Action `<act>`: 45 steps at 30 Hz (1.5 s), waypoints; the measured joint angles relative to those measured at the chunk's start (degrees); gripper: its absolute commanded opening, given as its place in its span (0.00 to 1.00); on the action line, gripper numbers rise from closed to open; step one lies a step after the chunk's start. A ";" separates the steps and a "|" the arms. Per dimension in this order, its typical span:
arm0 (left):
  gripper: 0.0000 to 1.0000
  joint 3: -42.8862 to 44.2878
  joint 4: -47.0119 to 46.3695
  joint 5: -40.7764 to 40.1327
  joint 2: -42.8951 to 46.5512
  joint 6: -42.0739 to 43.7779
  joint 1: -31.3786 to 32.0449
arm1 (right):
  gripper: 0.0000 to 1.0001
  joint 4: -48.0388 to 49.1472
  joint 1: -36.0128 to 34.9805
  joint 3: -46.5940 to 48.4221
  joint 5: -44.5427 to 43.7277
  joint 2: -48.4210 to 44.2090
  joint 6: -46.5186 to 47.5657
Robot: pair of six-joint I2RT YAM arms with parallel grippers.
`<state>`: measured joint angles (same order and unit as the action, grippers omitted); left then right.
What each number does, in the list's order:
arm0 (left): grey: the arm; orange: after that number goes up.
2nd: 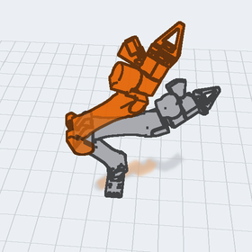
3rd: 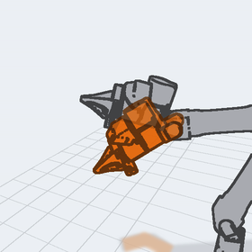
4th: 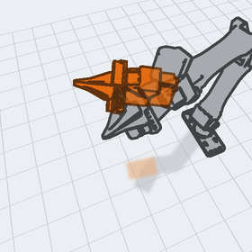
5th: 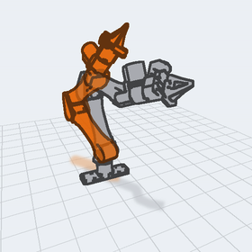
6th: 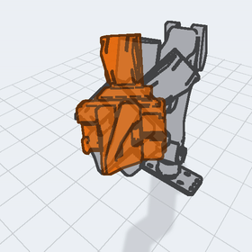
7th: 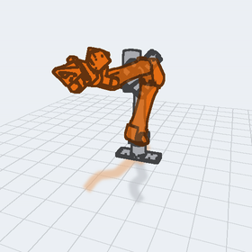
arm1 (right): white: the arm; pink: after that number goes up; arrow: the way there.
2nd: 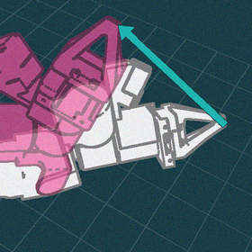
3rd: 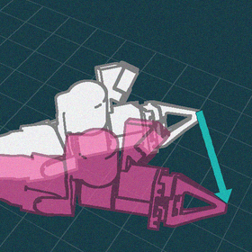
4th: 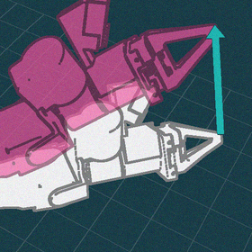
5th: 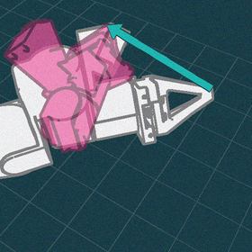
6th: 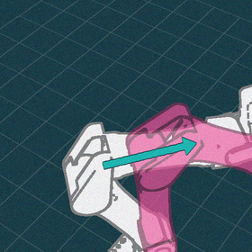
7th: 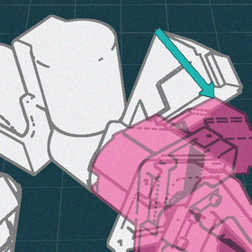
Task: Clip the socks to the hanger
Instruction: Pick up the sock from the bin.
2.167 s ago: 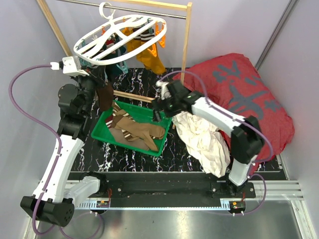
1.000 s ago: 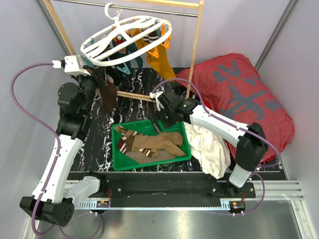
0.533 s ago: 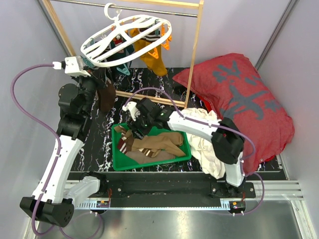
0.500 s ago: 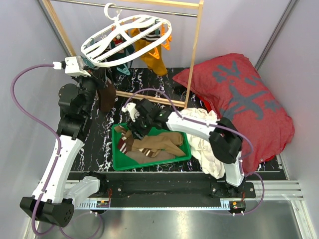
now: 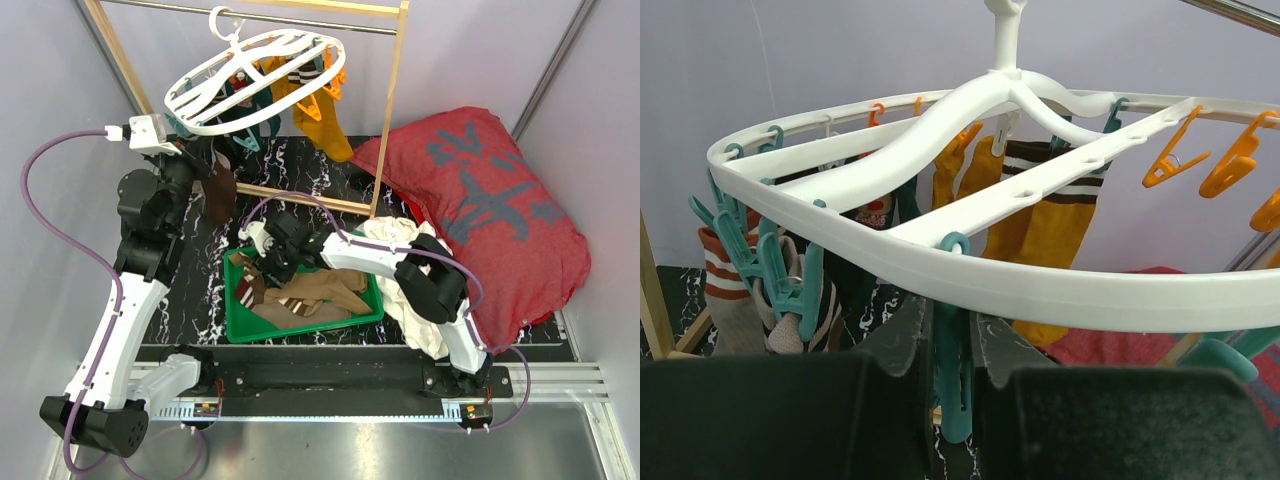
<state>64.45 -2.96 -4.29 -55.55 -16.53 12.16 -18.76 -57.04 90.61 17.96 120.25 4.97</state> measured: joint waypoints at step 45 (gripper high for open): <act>0.00 -0.11 0.76 0.66 0.59 -1.36 0.00 | 0.24 4.28 -5.81 -1.90 -14.93 2.08 4.79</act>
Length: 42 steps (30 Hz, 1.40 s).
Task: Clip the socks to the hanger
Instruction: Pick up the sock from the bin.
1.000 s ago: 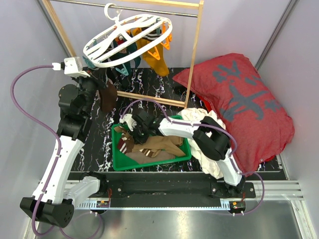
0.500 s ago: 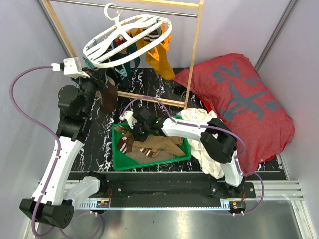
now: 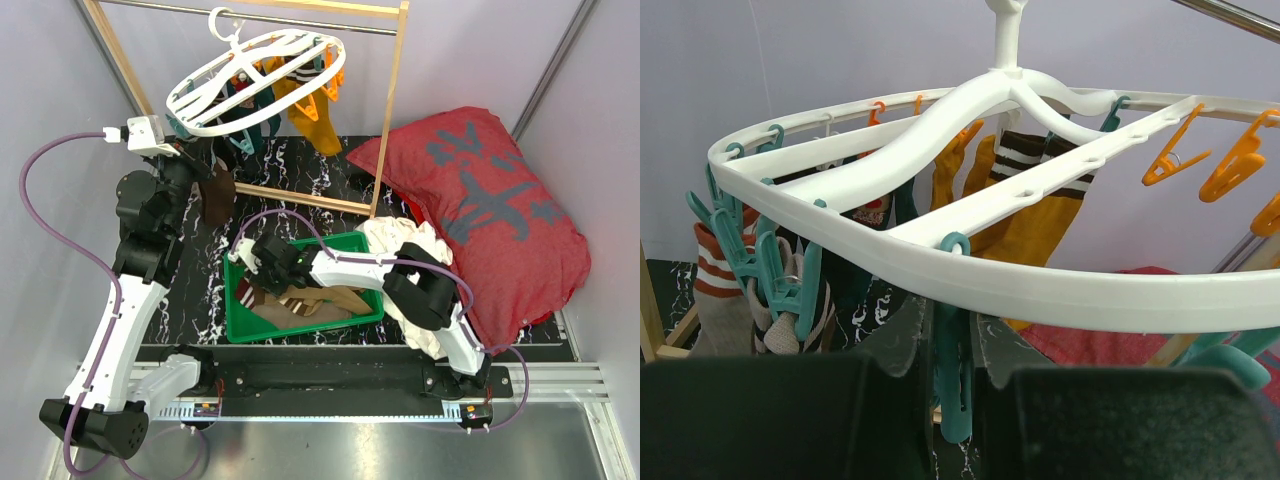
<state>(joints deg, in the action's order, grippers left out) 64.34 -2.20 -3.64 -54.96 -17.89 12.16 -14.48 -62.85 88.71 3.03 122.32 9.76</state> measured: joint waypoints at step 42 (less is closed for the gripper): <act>0.00 -0.26 1.03 0.90 1.01 -0.35 0.00 | 0.00 0.28 -0.04 -6.10 -1.60 -6.56 -0.90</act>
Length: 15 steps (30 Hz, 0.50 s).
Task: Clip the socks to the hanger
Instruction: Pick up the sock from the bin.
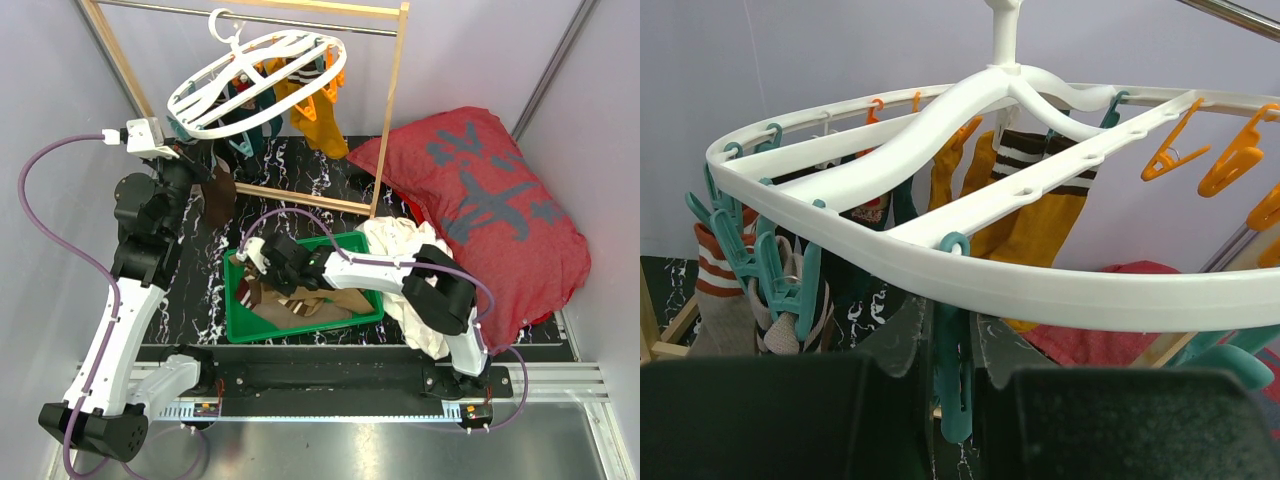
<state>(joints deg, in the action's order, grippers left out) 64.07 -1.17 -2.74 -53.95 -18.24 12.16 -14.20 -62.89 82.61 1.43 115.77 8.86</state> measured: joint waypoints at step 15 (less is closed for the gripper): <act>0.00 0.00 1.03 1.36 1.16 -1.62 0.00 | 0.00 7.65 1.40 -0.79 -4.55 -18.86 -5.57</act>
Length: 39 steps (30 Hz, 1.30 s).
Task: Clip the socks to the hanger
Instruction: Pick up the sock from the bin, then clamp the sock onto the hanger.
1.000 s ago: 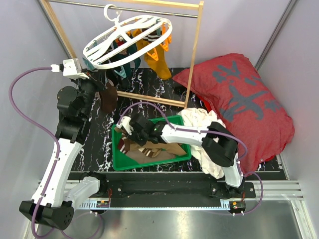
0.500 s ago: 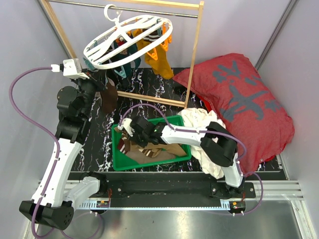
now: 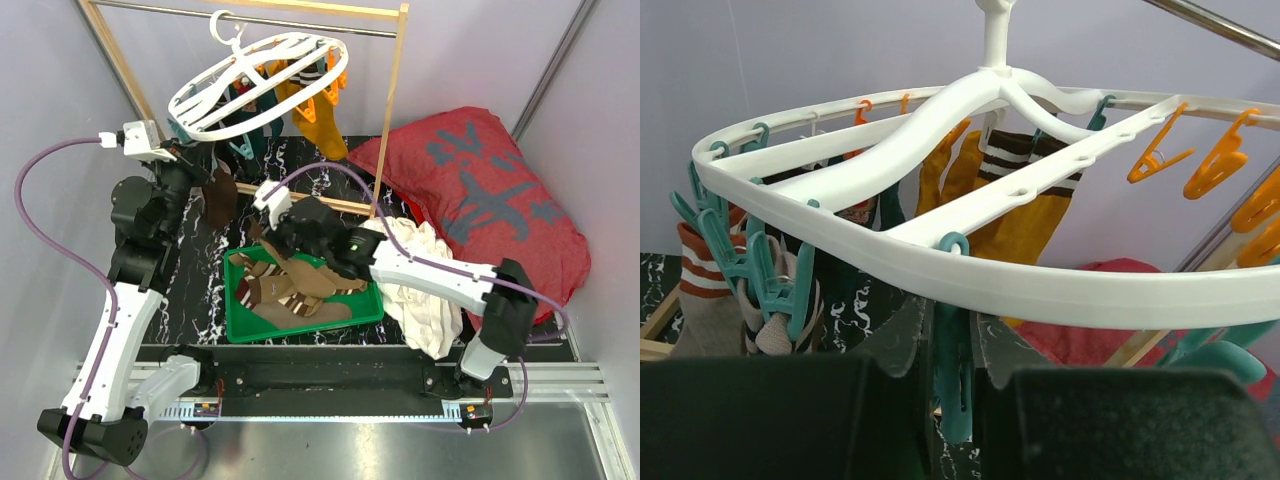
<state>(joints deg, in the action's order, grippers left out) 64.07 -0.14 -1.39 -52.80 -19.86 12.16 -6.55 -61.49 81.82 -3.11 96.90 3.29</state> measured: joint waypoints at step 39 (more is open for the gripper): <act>0.00 -0.17 0.00 -4.07 -0.26 -11.43 3.54 | 0.00 26.60 1.18 8.57 -5.46 4.22 -0.63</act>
<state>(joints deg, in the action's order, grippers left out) 63.90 -0.14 -5.45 -53.06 -31.29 15.70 20.05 -60.31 90.39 -8.58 101.12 2.66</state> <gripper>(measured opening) 0.127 0.011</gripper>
